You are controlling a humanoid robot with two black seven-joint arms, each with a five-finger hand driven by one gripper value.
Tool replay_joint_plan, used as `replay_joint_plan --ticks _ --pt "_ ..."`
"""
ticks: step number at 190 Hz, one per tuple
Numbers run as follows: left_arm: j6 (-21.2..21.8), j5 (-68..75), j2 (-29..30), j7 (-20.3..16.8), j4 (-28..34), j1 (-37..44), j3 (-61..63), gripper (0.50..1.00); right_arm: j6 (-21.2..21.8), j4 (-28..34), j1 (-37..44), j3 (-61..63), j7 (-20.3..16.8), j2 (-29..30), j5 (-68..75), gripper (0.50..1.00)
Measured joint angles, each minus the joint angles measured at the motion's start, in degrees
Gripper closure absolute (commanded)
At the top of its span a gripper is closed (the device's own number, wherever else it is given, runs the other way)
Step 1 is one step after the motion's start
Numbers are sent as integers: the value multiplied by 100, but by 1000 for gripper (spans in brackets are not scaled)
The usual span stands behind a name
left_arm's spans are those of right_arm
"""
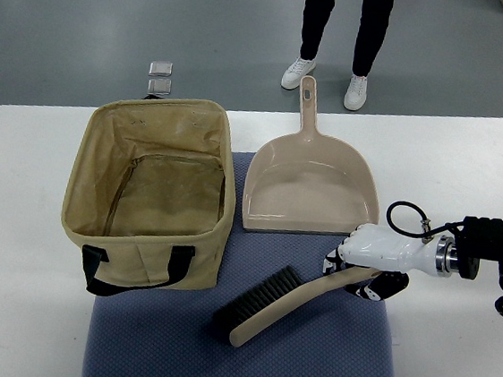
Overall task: Put pink broom in yellow bag with right hand
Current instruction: 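Close the right hand around the brush handle near its end, then lift the brush with the right hand and swing it over the tan bag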
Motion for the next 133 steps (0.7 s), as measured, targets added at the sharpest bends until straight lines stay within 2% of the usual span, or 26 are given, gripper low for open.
replay_joint_plan --ticks 28,57,99,133 --pt "0 0 0 0 0 0 0 500 -274 -4 67 36 3 -93 33 1000" --pt "3 0 0 0 0 0 0 500 -377 -11 312 67 91 -361 110 1000" --pt "3 0 0 0 0 0 0 500 -568 -23 939 87 232 -815 430 1000" --pt "3 0 0 -1 0 1 0 500 -544 -102 1708 96 292 -1113 939 1000"
